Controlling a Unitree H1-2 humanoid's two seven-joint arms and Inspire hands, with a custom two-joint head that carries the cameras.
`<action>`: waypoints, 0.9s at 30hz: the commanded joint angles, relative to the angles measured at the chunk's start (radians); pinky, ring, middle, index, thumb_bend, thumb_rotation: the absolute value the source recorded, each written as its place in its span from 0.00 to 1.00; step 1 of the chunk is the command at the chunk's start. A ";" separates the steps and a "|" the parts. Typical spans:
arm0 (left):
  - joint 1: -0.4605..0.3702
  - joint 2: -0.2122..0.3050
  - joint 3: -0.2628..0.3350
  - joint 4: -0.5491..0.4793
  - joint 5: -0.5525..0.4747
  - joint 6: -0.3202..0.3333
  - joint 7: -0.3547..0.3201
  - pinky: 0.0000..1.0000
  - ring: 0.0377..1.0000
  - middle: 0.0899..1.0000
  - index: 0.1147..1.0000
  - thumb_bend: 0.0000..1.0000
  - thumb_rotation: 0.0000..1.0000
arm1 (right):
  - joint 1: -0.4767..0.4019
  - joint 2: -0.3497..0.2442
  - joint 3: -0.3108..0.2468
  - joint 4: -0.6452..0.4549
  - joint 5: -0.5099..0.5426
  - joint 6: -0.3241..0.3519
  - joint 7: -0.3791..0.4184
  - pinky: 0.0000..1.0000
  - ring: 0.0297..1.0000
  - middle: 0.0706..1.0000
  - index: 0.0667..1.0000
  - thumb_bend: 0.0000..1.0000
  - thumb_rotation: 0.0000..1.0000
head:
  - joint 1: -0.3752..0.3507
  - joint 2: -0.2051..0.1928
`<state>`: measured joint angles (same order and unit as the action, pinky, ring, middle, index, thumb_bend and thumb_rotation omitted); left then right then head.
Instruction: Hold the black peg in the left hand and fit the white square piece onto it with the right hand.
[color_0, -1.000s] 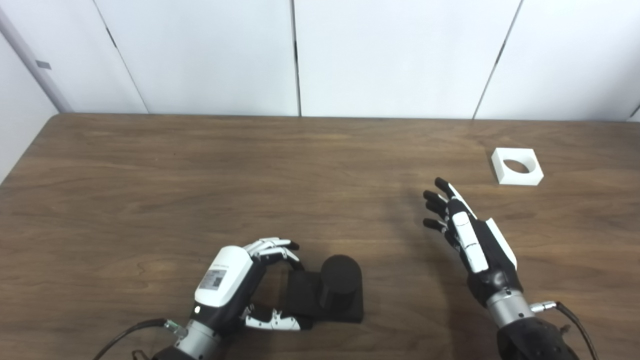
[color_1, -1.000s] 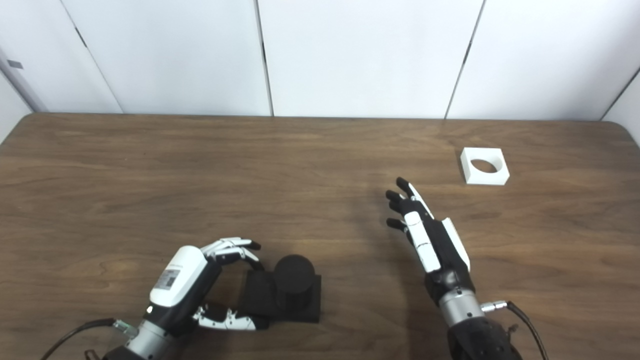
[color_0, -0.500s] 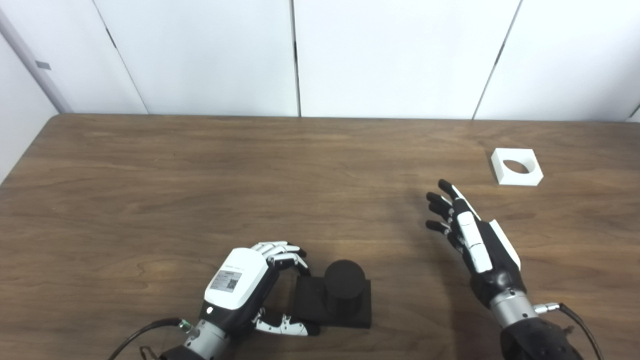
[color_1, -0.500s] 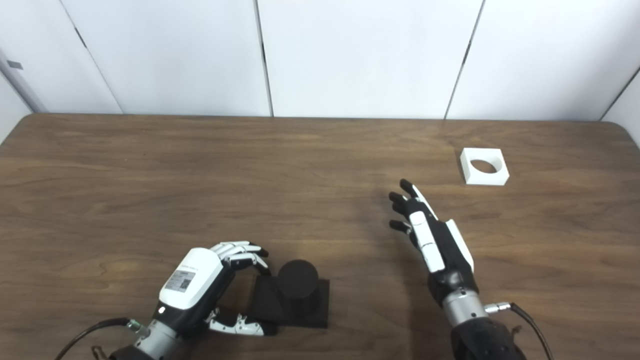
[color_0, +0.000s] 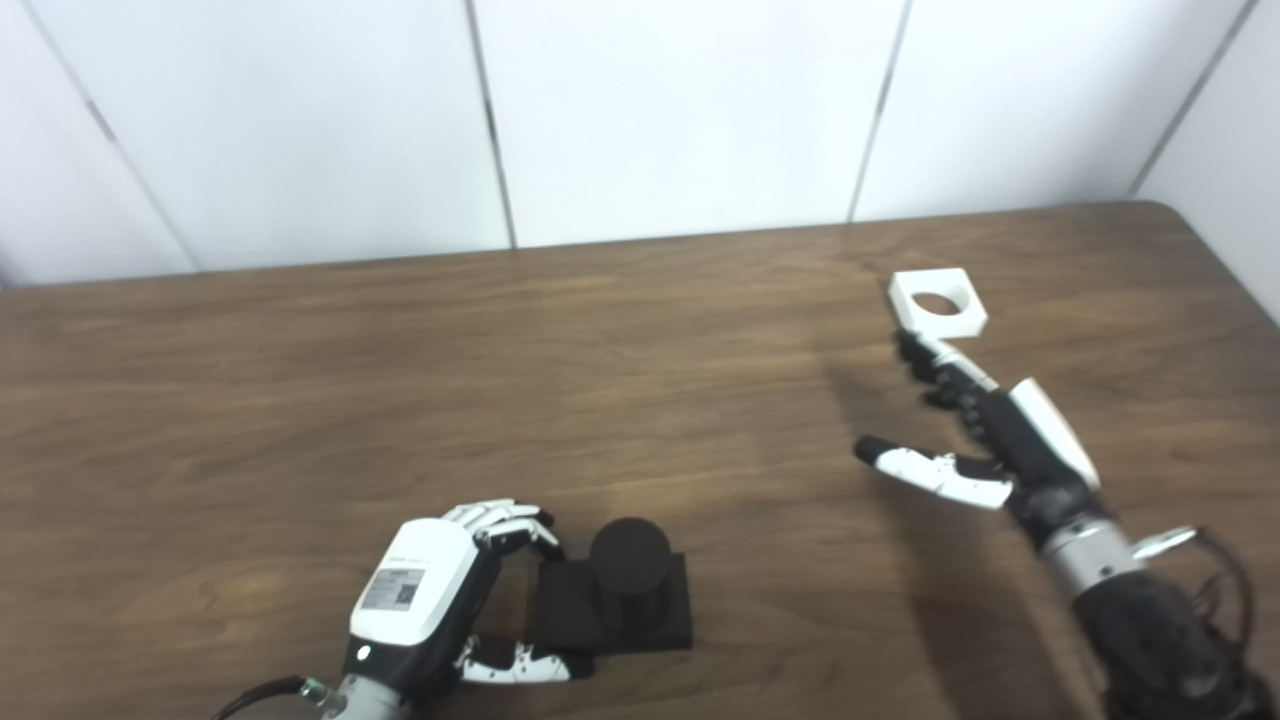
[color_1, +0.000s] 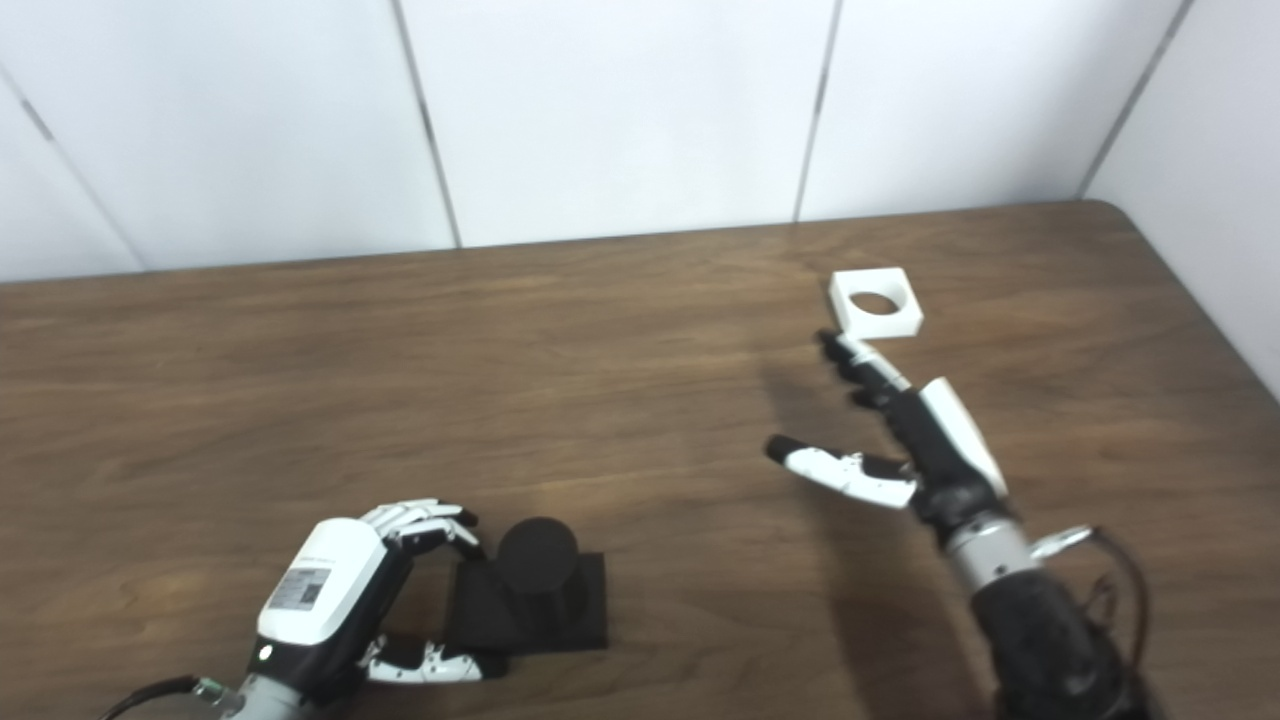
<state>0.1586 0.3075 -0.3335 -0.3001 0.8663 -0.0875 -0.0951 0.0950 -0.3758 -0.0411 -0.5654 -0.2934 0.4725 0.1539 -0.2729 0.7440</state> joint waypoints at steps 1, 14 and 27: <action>0.007 0.010 -0.022 0.031 0.005 0.011 -0.057 0.77 0.79 0.73 0.42 0.51 0.04 | -0.079 -0.041 -0.011 -0.001 -0.035 -0.004 0.020 0.92 0.93 0.92 0.92 0.73 0.22 | 0.000 0.001; 0.001 0.016 -0.033 0.028 0.001 0.028 -0.080 0.75 0.78 0.73 0.42 0.51 0.04 | -0.257 -0.211 0.077 0.291 -0.215 -0.077 0.047 0.94 0.99 0.96 0.90 0.82 0.15 | -0.040 -0.025; 0.009 0.015 -0.035 0.025 0.003 0.032 -0.090 0.77 0.78 0.74 0.42 0.51 0.04 | -0.427 -0.253 0.185 0.528 -0.332 -0.185 0.042 1.00 1.00 0.97 0.87 0.86 0.20 | -0.052 -0.037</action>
<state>0.1396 0.3088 -0.3477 -0.2971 0.8615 -0.0827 -0.1183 -0.2748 -0.5943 0.1514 -0.0302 -0.6028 0.3252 0.2066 -0.3252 0.7056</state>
